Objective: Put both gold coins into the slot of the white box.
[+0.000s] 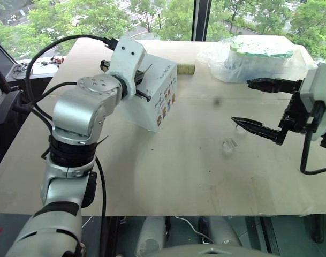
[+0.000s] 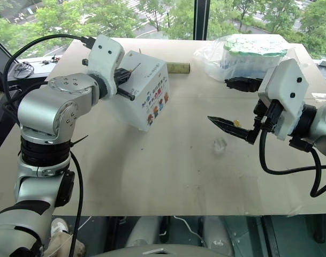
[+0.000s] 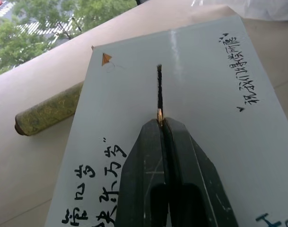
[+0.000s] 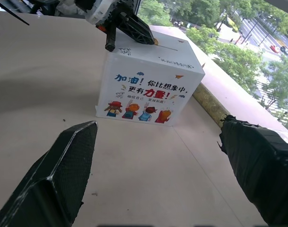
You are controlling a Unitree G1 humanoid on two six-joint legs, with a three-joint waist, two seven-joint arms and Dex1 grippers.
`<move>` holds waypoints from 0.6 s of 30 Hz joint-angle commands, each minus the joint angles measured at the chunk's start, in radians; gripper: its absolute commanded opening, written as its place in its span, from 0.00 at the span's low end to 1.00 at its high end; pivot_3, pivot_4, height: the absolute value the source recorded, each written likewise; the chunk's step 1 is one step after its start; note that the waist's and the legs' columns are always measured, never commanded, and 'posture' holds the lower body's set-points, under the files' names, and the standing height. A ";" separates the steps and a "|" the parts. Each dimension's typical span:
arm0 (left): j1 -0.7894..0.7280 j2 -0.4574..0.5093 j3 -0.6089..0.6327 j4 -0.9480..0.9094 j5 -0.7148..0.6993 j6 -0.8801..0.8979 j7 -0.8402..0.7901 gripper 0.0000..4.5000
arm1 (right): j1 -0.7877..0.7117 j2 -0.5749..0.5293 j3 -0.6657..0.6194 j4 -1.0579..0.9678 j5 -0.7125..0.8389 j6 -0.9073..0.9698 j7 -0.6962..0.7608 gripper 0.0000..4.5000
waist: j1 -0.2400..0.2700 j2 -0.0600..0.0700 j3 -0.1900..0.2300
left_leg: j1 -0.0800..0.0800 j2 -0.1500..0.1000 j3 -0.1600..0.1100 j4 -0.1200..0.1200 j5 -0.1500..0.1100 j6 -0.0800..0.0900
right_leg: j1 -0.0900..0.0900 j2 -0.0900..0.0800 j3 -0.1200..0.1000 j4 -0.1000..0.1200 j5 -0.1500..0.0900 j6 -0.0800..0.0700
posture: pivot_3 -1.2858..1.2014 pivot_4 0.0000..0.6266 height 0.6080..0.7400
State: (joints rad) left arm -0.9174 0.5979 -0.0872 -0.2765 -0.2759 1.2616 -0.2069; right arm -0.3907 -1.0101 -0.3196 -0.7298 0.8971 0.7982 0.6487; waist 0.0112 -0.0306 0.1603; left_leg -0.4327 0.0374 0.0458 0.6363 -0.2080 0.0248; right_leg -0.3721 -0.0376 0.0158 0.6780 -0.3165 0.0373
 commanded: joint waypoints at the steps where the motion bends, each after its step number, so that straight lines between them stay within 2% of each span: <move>1: -0.019 0.008 0.023 0.011 0.021 -0.021 -0.018 0.00 | 0.002 -0.017 -0.040 -0.020 0.005 -0.010 -0.001 1.00 | 0.000 0.000 0.000 | 0.000 0.000 0.000 0.000 0.000 0.000 | 0.000 0.000 0.000 0.000 0.000 0.000 | 0.52 0.24 1.00; 2: -0.016 0.022 0.014 0.009 0.013 -0.025 -0.043 0.00 | 0.004 -0.018 -0.041 -0.020 0.005 -0.011 0.000 1.00 | 0.000 0.000 0.000 | 0.000 0.000 0.000 0.000 0.000 0.000 | 0.000 0.000 0.000 0.000 0.000 0.000 | 0.52 0.24 1.00; 5: -0.002 0.054 -0.010 -0.013 0.038 -0.069 -0.061 0.18 | 0.010 -0.018 -0.046 -0.019 0.005 -0.012 0.000 1.00 | -0.001 0.000 0.000 | 0.000 0.000 0.000 0.000 0.000 0.000 | 0.000 0.000 0.000 0.000 0.000 0.000 | 0.52 0.24 1.00; 10: 0.004 0.001 0.077 -0.067 0.000 -0.093 -0.075 0.69 | 0.045 -0.019 -0.055 -0.015 0.009 0.005 -0.007 1.00 | 0.004 0.000 0.000 | 0.000 0.000 0.000 0.000 0.000 0.000 | 0.000 -0.001 0.000 0.000 0.000 0.000 | 0.52 0.24 1.00; 13: 0.048 -0.038 0.168 -0.125 -0.115 -0.136 -0.176 0.69 | 0.070 -0.022 -0.038 0.008 0.002 0.040 -0.027 1.00 | 0.002 0.000 0.000 | -0.001 0.000 0.000 0.001 0.000 0.000 | 0.000 -0.001 -0.001 0.000 0.000 0.000 | 0.52 0.24 1.00; 15: 0.131 -0.084 0.242 -0.167 -0.245 -0.267 -0.328 0.69 | 0.082 -0.012 -0.006 0.059 -0.011 0.097 -0.074 1.00 | 0.000 0.000 0.000 | -0.001 0.000 0.000 0.001 0.000 0.000 | 0.000 -0.002 0.000 0.000 0.000 0.000 | 0.52 0.24 1.00; 18: 0.272 -0.070 0.272 -0.242 -0.391 -0.322 -0.519 0.69 | 0.095 0.033 0.078 0.164 -0.101 0.134 -0.157 1.00 | -0.007 0.000 0.000 | 0.001 0.001 0.001 0.001 0.000 0.000 | 0.001 -0.004 0.000 0.000 0.000 0.000 | 0.52 0.24 1.00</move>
State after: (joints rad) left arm -0.6709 0.5117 0.1519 -0.4548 -0.5950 1.0095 -0.6212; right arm -0.2931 -0.9994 -0.2689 -0.6103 0.8466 0.9148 0.5405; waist 0.0040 -0.0304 0.1599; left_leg -0.4320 0.0383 0.0468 0.6378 -0.2078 0.0246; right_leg -0.3715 -0.0419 0.0156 0.6788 -0.3163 0.0371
